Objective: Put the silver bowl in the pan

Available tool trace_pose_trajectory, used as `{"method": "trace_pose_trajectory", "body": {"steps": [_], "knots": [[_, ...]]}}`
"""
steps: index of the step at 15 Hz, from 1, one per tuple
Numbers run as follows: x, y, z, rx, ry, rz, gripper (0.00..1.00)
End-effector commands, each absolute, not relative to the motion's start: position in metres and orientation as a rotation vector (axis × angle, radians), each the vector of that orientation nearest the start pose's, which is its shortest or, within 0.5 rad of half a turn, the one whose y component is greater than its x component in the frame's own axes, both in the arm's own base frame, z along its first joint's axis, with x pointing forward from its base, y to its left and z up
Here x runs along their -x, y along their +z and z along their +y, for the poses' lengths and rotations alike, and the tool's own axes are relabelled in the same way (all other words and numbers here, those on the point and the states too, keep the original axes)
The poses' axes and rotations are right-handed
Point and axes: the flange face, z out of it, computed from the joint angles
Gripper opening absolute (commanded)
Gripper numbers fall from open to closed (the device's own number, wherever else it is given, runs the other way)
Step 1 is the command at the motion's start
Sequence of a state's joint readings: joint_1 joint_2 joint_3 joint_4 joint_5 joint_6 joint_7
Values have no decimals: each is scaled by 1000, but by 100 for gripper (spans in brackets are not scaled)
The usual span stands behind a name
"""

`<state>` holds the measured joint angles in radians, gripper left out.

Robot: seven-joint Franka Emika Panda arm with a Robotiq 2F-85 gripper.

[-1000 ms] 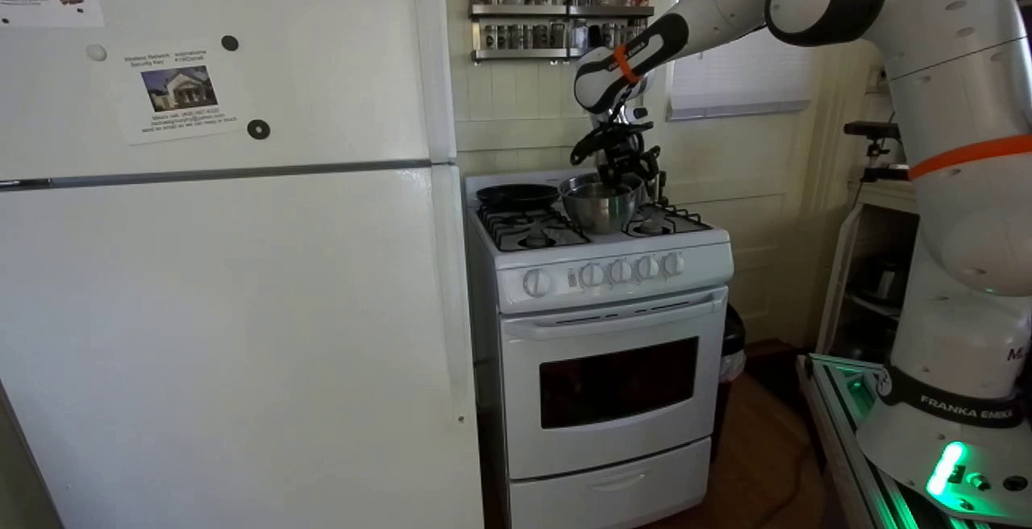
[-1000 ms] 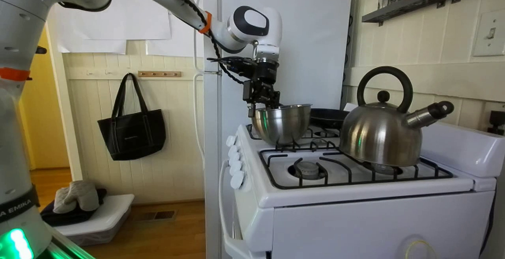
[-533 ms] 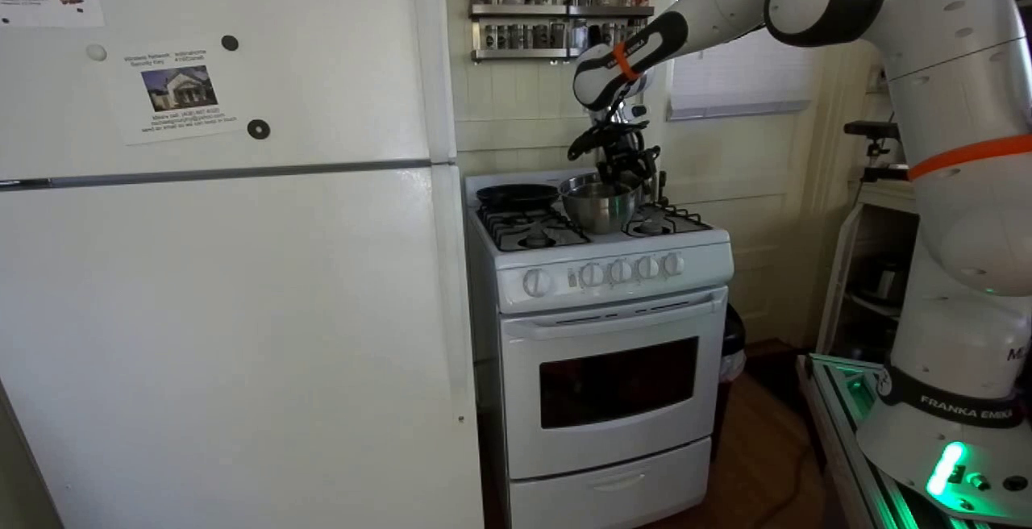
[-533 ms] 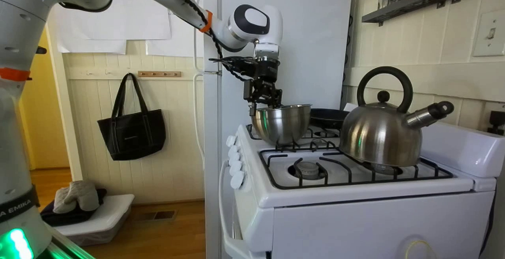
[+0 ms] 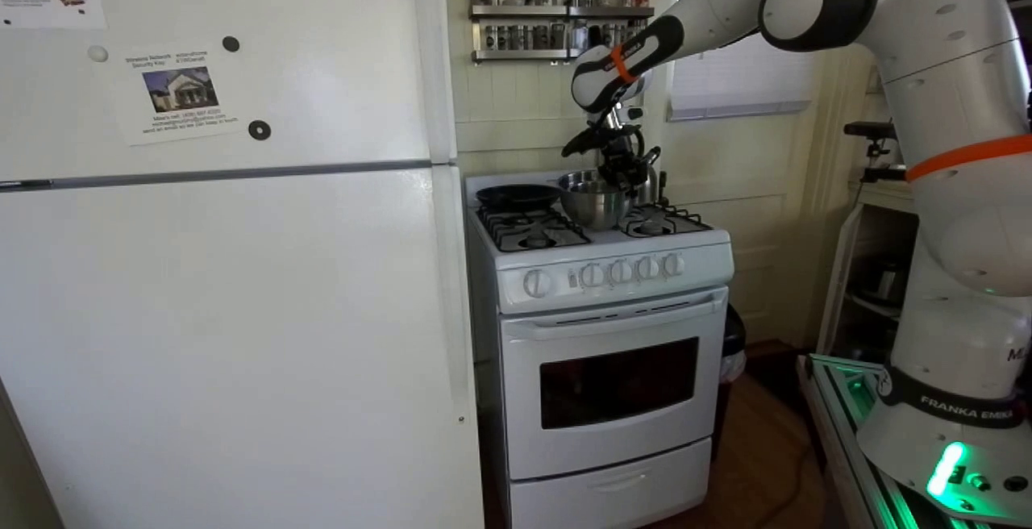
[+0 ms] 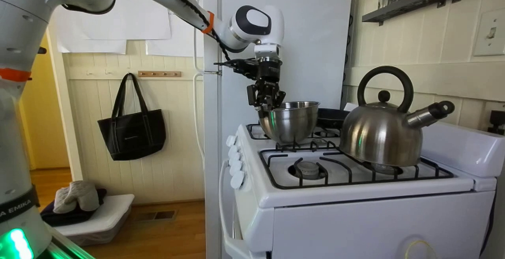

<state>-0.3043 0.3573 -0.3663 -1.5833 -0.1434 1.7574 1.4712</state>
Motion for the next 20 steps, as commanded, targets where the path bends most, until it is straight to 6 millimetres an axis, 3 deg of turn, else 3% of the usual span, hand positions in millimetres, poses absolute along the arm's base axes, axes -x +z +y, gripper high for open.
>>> {"method": "trace_pose_trajectory", "body": {"steps": [1,2,3,5,12,15,20], "knots": [[-509,456,-393,1573,-63,2993,3],[-504,467,-392,1557,-114,2985,5],[-501,477,-390,1546,-158,2972,0],[-493,492,-389,1508,-209,2950,4],[-477,534,-378,1521,-343,2855,4],[-497,563,-361,1586,-488,2795,4],[-561,592,-332,1710,-666,2755,4]]}}
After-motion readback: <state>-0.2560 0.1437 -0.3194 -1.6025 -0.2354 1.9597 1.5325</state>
